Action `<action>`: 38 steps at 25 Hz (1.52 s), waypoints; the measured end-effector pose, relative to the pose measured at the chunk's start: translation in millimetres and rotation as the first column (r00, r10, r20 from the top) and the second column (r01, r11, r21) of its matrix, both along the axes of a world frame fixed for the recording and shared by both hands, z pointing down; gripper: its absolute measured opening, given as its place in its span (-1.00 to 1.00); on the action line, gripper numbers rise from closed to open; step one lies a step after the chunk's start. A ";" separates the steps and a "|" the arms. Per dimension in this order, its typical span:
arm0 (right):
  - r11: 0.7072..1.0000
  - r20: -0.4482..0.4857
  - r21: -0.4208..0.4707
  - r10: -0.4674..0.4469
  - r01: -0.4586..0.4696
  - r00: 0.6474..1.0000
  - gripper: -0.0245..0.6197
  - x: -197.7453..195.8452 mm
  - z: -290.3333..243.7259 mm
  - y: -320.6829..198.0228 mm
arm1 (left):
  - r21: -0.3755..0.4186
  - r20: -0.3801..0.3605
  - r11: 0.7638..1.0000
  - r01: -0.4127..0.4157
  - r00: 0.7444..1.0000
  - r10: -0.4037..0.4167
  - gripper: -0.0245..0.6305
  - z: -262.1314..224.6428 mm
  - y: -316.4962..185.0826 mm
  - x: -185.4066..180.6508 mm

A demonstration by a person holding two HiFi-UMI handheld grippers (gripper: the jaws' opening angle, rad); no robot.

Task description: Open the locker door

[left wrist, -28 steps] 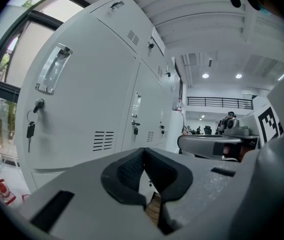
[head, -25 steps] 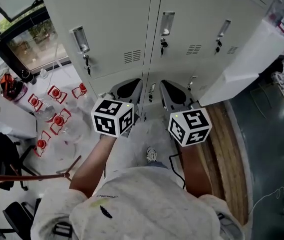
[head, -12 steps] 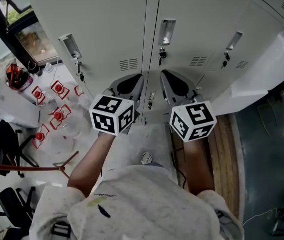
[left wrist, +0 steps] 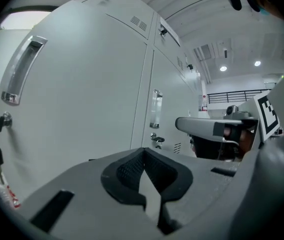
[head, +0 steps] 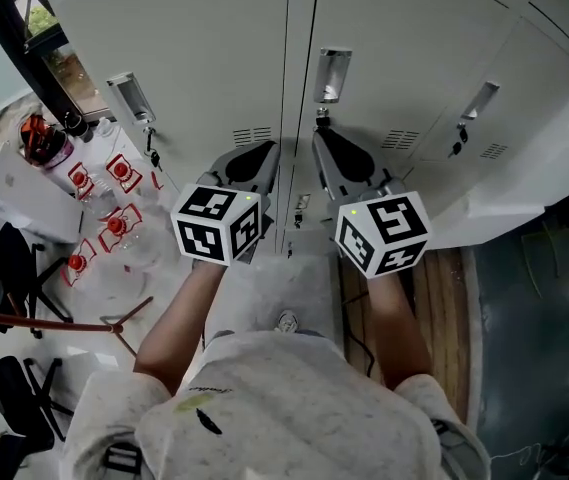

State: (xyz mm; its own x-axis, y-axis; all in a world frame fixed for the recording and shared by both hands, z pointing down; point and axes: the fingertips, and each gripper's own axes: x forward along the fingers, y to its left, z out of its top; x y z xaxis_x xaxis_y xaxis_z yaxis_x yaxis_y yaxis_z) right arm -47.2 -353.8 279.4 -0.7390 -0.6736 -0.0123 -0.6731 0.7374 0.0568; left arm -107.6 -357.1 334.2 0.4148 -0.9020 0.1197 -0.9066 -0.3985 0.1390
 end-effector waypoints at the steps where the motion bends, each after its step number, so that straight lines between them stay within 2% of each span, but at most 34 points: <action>1: 1.000 -0.001 0.005 -0.004 0.004 1.000 -0.92 0.2 -1.3 -3.7 | -0.002 0.001 1.000 0.009 1.000 -0.009 -0.91 1.2 -1.5 -1.1; 10: 0.999 0.030 0.043 -0.028 0.027 0.999 -0.90 -2.8 -15.0 -32.5 | 0.000 0.009 0.997 0.081 0.997 -0.081 -0.91 5.5 -12.2 -17.8; 13: 0.998 0.029 0.050 -0.033 0.032 0.999 -0.79 -5.4 -17.6 -40.3 | -0.004 0.012 0.996 0.091 0.996 -0.091 -0.91 8.2 -15.5 -21.2; 26: 0.998 0.025 0.052 -0.037 0.036 0.999 -0.54 -9.9 -22.7 -58.5 | -0.011 0.014 0.994 0.106 0.994 -0.106 -0.91 9.0 -24.8 -19.2; 38: 0.997 0.048 0.033 -0.066 0.064 0.997 -0.47 -22.6 -24.7 -67.4 | -0.012 0.044 0.994 0.113 0.993 -0.112 -0.91 8.0 -24.9 -20.9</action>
State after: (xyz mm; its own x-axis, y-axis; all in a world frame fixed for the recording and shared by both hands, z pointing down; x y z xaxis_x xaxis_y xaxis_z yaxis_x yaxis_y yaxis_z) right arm -69.8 -421.3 254.7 -0.7790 -0.6230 -0.0703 -0.6265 0.7779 0.0490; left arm -128.5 -382.1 342.3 0.3049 -0.9406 0.1492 -0.9509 -0.2918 0.1034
